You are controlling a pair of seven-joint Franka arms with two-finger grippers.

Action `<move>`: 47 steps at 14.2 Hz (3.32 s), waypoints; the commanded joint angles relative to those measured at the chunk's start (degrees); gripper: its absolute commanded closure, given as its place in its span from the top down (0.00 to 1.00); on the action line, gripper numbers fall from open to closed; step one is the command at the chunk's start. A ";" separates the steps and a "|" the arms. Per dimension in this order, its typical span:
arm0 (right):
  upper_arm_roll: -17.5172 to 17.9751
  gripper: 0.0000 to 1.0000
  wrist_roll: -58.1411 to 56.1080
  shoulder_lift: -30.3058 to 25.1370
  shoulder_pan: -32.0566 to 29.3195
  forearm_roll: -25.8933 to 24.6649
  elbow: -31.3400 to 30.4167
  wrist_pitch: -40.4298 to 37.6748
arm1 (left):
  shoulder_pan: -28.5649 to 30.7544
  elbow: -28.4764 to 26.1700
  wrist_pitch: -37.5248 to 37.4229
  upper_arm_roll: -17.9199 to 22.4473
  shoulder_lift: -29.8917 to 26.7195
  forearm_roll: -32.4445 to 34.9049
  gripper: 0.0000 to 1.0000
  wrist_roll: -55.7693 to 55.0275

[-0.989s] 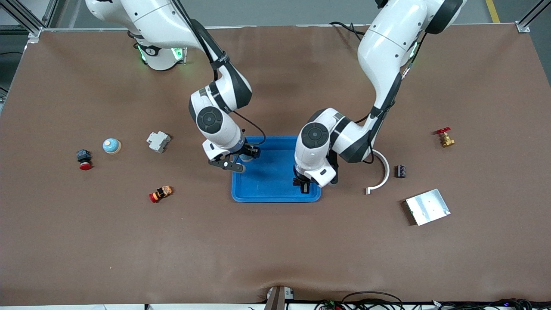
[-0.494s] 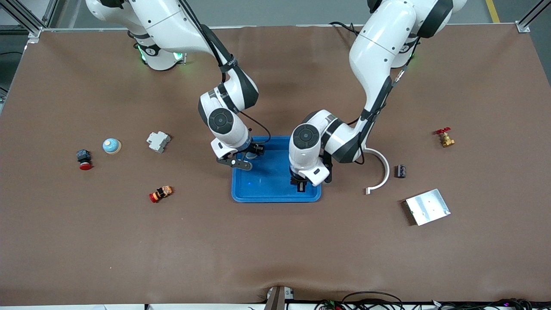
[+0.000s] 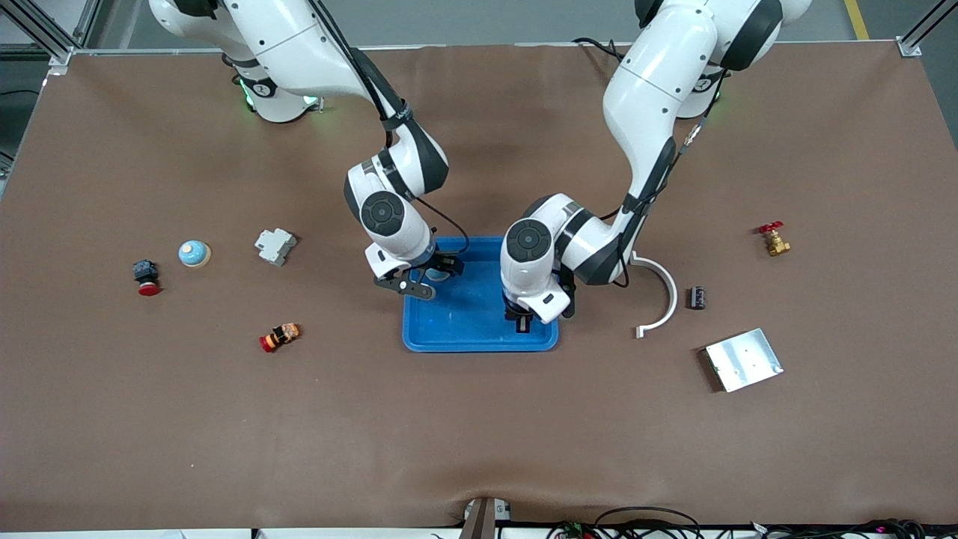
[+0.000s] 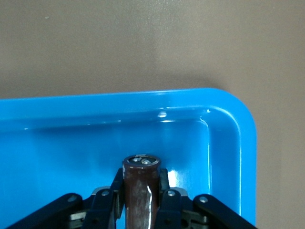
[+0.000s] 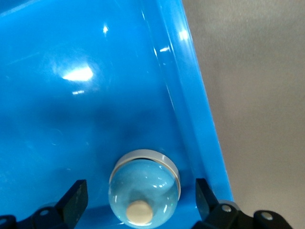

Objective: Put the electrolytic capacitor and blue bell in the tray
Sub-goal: 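Open both grippers to release the capacitor and the bell in the tray, then grasp the second blue bell with the right gripper while the left gripper withdraws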

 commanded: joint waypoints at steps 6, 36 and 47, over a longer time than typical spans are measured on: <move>-4.30 1.00 -2.13 -9.93 -5.28 -3.42 0.57 -14.53 | -0.85 1.52 -0.55 0.97 -0.09 0.74 1.00 -0.45; -11.25 1.00 -58.22 -14.35 -43.16 -14.61 -23.86 -3.39 | 5.82 -7.08 -14.79 0.35 -16.69 0.39 1.00 86.19; -10.90 1.00 -58.31 -11.88 -43.25 -14.52 -23.95 -2.43 | 18.65 -40.29 4.07 -0.09 -37.00 0.31 1.00 106.93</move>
